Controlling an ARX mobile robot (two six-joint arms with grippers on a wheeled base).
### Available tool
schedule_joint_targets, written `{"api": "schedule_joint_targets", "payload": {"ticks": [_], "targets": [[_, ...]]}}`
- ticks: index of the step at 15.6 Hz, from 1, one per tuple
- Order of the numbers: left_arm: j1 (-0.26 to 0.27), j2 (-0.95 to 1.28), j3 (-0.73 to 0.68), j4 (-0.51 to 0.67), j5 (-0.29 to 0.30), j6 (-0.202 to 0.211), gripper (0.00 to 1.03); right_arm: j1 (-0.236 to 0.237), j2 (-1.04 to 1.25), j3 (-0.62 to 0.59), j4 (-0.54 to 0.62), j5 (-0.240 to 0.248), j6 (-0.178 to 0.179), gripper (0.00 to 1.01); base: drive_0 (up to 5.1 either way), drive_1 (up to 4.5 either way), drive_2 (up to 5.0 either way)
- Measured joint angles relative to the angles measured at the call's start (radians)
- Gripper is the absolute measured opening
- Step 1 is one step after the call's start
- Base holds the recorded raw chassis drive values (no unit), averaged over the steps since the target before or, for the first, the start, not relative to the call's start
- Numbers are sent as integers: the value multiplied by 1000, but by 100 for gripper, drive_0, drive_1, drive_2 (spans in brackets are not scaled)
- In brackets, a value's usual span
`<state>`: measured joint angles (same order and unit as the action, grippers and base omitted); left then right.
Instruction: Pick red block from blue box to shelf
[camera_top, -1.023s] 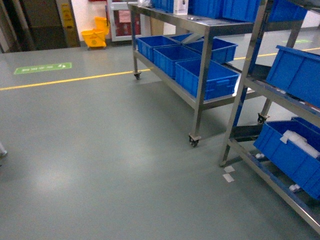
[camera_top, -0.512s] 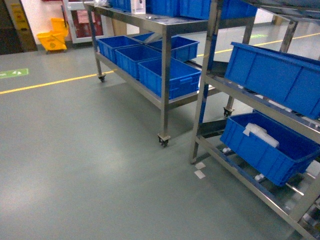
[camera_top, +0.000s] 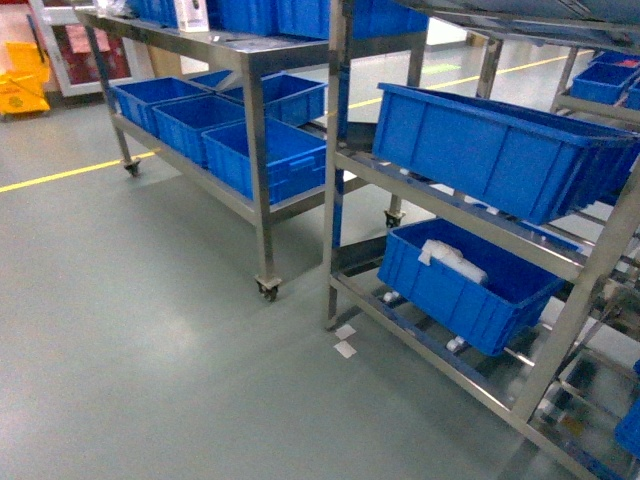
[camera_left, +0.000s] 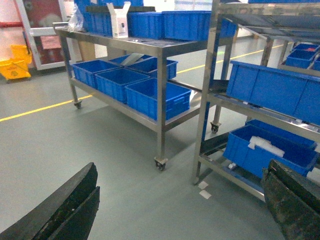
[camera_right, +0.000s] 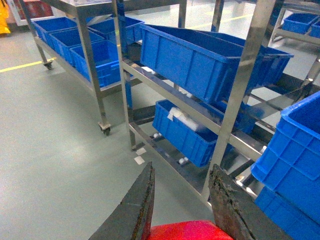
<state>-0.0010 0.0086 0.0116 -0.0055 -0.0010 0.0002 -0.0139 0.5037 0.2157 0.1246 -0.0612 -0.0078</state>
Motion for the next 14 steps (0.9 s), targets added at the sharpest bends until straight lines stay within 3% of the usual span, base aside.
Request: {"api": "schedule_joint_targets", "payload": {"ticks": [14], "targets": [[0, 0, 0, -4, 0, 0, 98, 0, 6, 0, -2, 0, 0, 27, -159, 256, -574]]}}
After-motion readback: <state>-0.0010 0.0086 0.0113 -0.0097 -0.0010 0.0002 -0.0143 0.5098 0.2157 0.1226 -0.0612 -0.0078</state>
